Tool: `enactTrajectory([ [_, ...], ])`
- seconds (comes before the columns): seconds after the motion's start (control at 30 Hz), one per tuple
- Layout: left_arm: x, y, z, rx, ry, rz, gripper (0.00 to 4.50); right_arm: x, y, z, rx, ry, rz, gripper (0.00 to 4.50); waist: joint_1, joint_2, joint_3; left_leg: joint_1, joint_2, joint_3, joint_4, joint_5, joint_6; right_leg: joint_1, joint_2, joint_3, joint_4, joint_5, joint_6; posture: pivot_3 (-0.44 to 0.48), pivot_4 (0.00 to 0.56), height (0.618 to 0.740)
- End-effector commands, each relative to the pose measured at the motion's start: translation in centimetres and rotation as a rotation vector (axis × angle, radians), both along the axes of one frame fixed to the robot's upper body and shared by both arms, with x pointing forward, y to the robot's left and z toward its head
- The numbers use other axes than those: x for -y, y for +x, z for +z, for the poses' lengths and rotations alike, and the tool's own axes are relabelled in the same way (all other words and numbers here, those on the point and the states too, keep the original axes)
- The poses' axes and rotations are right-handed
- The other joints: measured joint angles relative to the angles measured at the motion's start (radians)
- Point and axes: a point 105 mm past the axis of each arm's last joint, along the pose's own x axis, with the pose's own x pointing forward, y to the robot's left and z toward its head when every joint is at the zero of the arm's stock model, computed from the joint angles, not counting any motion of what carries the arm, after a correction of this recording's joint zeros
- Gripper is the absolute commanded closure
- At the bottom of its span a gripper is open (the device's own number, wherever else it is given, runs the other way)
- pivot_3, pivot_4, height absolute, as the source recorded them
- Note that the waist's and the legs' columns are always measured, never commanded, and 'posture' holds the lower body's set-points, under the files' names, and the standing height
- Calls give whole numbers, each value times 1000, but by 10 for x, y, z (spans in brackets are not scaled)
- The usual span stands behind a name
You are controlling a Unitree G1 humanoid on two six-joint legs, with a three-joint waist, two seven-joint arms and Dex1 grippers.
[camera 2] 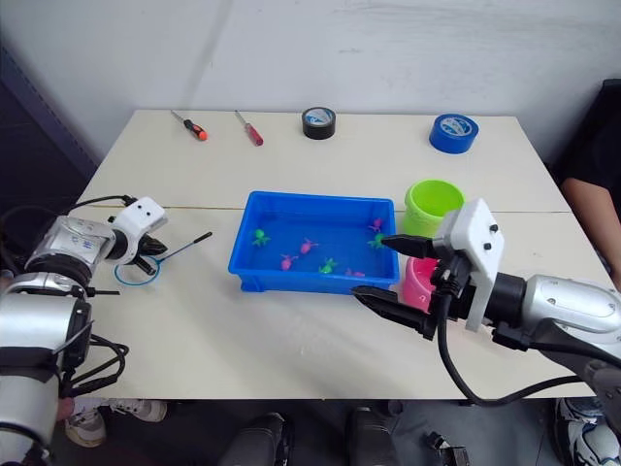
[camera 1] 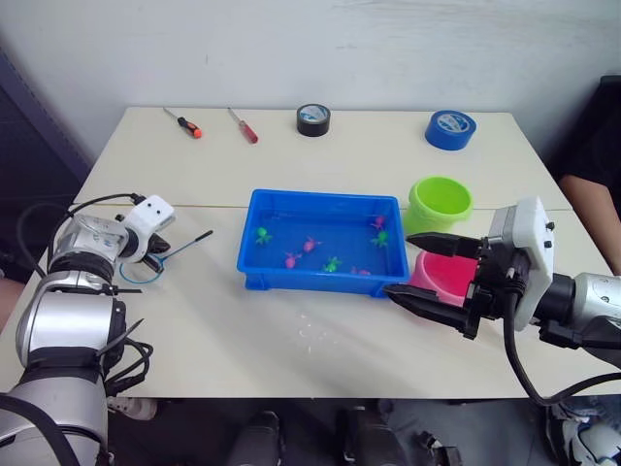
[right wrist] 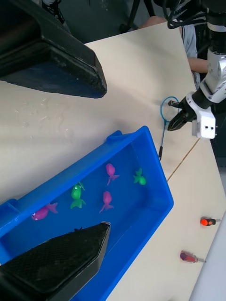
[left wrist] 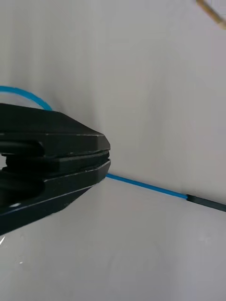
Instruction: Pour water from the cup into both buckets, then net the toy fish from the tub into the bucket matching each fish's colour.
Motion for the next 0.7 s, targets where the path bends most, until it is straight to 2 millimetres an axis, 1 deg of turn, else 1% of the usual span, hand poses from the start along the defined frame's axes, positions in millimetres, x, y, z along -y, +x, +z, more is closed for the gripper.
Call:
enactTrajectory([
  [0.03,3,4,16,33,-4,-36,4478,-3,0,5,40,3,22,0,0,0,0,0,0,0,0,0,0,0,0,0,0,0,0,0,150,736],
  [0.13,4,2,15,17,5,-55,4478,-5,2,6,42,6,31,0,-2,0,0,0,0,0,0,0,0,0,0,0,0,0,0,0,150,736],
  [0.23,-2,2,11,17,64,-39,4478,-5,3,6,40,8,35,0,-3,0,0,0,0,0,0,0,0,0,0,0,0,0,0,0,150,736],
  [0.27,-2,3,10,16,73,-32,3817,-5,4,6,40,8,37,0,-3,0,0,0,0,0,0,0,0,0,0,0,0,0,0,0,150,736],
  [0.33,-2,3,7,16,87,-22,3134,-5,5,6,39,7,38,0,-2,0,0,0,0,0,0,0,0,0,0,0,0,0,0,0,150,736],
  [0.47,-6,4,1,15,149,4,1342,-6,5,6,42,7,41,0,-1,0,0,0,0,0,1,0,0,0,0,0,0,0,0,0,150,736],
  [0.5,-7,4,0,14,159,12,756,-6,5,6,43,9,42,0,-1,0,0,0,0,0,1,0,0,0,0,0,0,0,0,0,150,736],
  [0.53,-7,4,-2,11,165,16,472,-6,4,7,44,9,41,0,-1,0,0,0,0,0,1,0,0,0,0,0,0,0,0,0,150,736],
  [0.7,-5,3,-8,-13,151,25,472,-4,4,7,44,4,33,0,-1,0,0,0,0,0,1,0,0,0,0,0,0,0,0,0,150,736],
])
